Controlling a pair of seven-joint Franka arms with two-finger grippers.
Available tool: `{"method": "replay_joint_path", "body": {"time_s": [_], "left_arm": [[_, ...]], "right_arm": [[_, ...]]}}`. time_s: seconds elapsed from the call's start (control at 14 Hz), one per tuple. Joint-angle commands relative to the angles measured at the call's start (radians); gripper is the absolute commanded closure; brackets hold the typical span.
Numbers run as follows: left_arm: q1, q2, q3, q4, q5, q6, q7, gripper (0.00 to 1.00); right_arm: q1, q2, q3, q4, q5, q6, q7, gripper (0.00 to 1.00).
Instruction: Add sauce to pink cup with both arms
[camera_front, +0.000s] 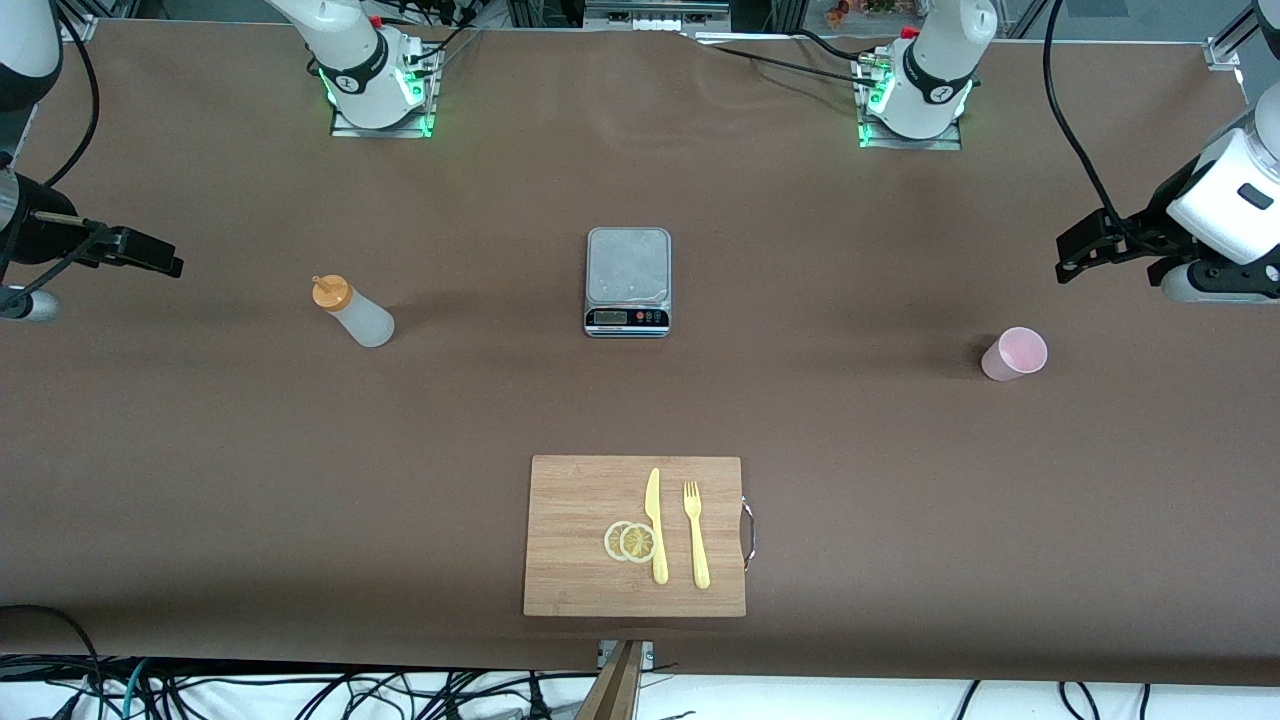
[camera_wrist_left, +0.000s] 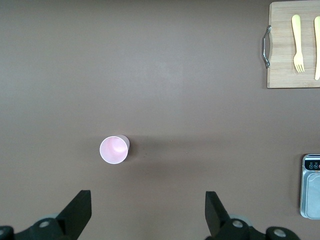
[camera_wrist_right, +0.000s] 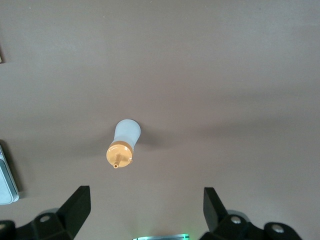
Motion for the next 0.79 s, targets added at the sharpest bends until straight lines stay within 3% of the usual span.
{"method": "replay_joint_path", "body": {"time_s": [0.0,0.72], "left_arm": [[0.004,-0.005,-0.002,0.001,-0.023,-0.010,0.025,0.00],[-0.004,-0.004,-0.004,-0.001,-0.003,-0.013,0.033,0.00]], "right_arm": [[0.001,0.011,0.003,0.029,-0.005,-0.013,0.014,0.00],[-0.002,0.017,0.001,0.035,-0.002,-0.010,0.012,0.00]]}}
